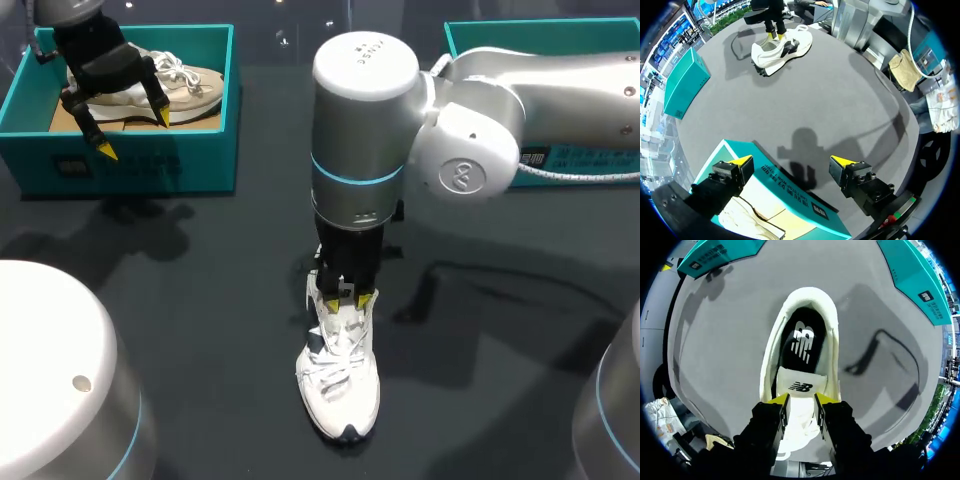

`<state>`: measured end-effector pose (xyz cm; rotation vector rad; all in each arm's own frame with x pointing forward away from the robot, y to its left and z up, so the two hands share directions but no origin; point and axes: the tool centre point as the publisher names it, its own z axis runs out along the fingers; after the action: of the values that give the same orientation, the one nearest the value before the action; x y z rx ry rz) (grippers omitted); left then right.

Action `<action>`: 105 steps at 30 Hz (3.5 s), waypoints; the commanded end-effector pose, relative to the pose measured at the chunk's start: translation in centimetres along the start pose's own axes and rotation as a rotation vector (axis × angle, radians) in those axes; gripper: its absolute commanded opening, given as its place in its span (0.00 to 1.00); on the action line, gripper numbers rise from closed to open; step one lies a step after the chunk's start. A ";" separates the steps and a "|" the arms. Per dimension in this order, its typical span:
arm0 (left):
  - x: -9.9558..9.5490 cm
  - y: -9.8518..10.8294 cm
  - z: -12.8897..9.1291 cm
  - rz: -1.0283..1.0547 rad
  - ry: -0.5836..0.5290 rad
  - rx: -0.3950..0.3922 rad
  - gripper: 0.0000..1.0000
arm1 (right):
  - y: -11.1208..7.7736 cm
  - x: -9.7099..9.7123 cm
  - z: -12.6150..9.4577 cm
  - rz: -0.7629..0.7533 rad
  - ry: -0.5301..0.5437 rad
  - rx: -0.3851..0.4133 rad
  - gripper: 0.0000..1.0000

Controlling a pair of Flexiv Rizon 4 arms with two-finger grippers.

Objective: Take the shoe out of the shoebox, open the shoe tongue, remove and reinsert the insole, then place the shoe into the shoebox

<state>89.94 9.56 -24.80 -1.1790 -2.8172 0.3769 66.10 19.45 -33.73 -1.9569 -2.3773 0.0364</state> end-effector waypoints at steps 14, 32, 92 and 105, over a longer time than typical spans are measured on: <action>0.0 0.0 0.0 0.001 0.002 -0.001 1.00 | 2.3 -0.9 0.7 -0.076 -0.026 0.013 0.32; 0.0 0.0 0.0 0.001 0.002 -0.001 1.00 | 2.6 -0.5 -5.6 -0.347 -0.252 0.011 0.66; 0.0 0.0 0.0 0.001 0.002 -0.001 1.00 | 11.9 -2.4 0.5 -1.360 -0.236 -0.139 1.00; 0.0 0.0 0.0 0.001 0.002 -0.001 1.00 | 12.4 -2.6 2.0 -1.356 -0.194 -0.102 0.80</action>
<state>89.94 9.56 -24.79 -1.1789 -2.8172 0.3768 78.43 19.13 -36.05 -0.0281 -3.2819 0.0318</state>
